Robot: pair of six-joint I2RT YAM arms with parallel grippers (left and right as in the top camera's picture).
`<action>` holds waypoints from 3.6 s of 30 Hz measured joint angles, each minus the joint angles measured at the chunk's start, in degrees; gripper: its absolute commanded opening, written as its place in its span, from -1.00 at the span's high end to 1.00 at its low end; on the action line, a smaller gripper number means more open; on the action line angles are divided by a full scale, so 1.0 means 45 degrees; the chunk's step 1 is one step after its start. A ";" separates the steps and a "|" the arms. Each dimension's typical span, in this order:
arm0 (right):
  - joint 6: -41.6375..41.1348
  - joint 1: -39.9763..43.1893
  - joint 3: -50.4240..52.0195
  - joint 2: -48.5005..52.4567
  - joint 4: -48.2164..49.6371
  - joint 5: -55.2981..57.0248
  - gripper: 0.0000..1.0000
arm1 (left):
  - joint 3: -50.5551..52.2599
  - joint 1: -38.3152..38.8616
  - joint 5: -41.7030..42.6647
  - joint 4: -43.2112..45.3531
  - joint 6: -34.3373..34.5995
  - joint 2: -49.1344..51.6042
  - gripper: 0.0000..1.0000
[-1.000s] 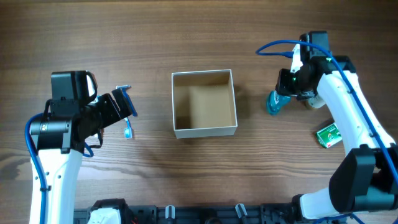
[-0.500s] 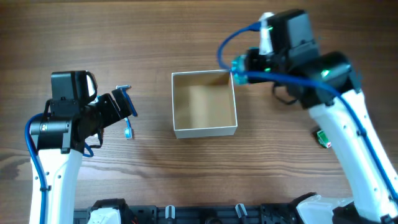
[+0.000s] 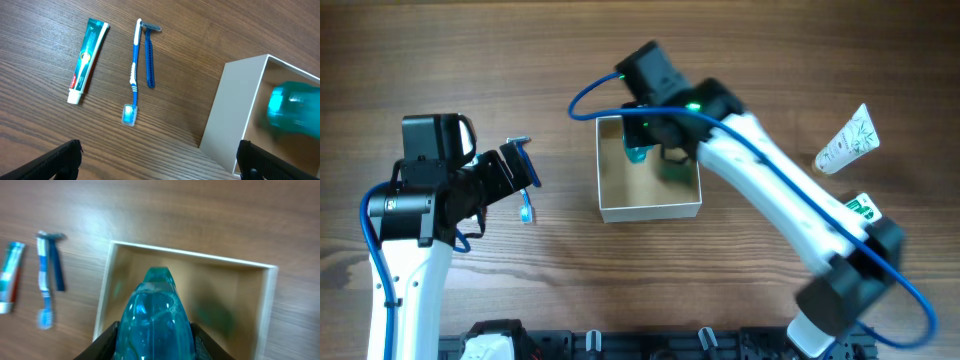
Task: Pack container
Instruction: 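Carry the Listerine bottle left and lower it into the box, then open the right gripper and withdraw it to the right, then grasp the white Pantene tube with the right gripper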
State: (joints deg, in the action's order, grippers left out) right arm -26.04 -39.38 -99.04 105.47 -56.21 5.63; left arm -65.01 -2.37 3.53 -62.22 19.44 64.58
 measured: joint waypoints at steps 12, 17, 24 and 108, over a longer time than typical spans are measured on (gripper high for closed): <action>-0.0359 -0.0102 0.0005 0.1991 0.1326 0.0194 0.92 | 0.0000 0.0000 0.0000 0.0005 0.0000 -0.0005 -0.99; -0.0602 -0.0102 0.0005 0.2103 0.1404 0.0194 0.83 | 0.0000 0.0000 0.0000 0.0005 0.0000 -0.0005 -1.00; -0.0641 -0.0126 0.0005 0.2302 0.1413 0.0194 0.06 | 0.0000 0.0000 0.0000 0.0000 0.0000 -0.0005 -1.00; 0.6761 1.2483 0.2244 -0.1151 -0.1972 -0.3011 0.75 | 0.0000 0.0000 0.0000 0.0301 0.0000 -0.0005 -0.99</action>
State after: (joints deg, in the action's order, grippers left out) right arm 4.38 16.80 -88.95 100.29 -65.08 -7.92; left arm -65.01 -2.37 3.53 -60.86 19.44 64.55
